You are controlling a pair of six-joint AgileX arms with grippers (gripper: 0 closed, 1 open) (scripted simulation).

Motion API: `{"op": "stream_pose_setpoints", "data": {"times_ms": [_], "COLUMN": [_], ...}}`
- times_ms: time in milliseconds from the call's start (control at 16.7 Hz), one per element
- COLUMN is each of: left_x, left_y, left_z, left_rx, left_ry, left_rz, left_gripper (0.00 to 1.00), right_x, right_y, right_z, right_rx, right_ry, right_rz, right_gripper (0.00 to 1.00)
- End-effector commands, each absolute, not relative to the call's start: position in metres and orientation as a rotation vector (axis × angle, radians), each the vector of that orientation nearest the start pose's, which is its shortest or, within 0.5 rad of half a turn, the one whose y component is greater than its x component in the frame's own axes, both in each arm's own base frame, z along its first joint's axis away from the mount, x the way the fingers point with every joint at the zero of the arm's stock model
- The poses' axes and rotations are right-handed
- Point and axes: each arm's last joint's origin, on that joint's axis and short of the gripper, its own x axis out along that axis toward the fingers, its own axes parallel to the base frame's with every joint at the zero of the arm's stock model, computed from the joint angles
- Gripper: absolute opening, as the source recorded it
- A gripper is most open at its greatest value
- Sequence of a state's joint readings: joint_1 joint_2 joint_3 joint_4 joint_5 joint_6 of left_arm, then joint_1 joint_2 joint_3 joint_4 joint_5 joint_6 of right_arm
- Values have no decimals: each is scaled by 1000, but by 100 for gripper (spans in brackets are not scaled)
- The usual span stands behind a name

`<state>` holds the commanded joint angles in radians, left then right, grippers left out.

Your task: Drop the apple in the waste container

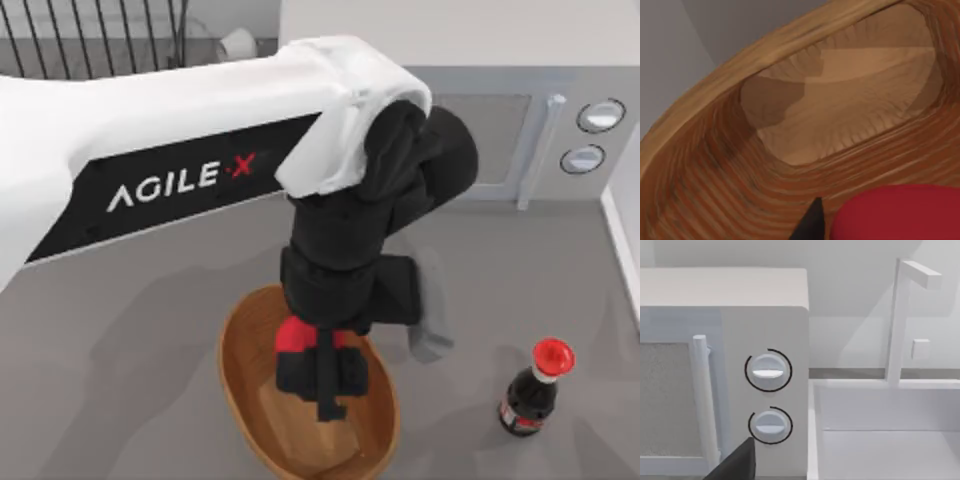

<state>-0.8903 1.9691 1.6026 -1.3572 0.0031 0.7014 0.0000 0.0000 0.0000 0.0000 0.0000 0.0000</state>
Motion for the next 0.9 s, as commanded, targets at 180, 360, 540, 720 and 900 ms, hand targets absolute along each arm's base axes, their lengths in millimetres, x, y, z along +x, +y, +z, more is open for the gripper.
{"op": "stream_pose_setpoints", "data": {"times_ms": [180,360,540,720,900], "left_x": [230,230,230,230,230], "left_y": [-278,-278,-278,-278,-278], "left_z": [200,200,200,200,200], "left_rx": [1258,1258,1258,1258,1258], "left_ry": [1361,1361,1361,1361,1361], "left_rz": [-1236,-1236,-1236,-1236,-1236], "left_gripper": [0,0,23,45,68], "right_x": [106,106,106,106,106], "right_y": [-1,-1,-1,-1,-1], "right_z": [160,160,160,160,160], "right_rx": [0,0,0,0,0], "right_ry": [0,0,0,0,0], "right_rz": [0,0,0,0,0], "right_gripper": [100,100,100,100,100]}}
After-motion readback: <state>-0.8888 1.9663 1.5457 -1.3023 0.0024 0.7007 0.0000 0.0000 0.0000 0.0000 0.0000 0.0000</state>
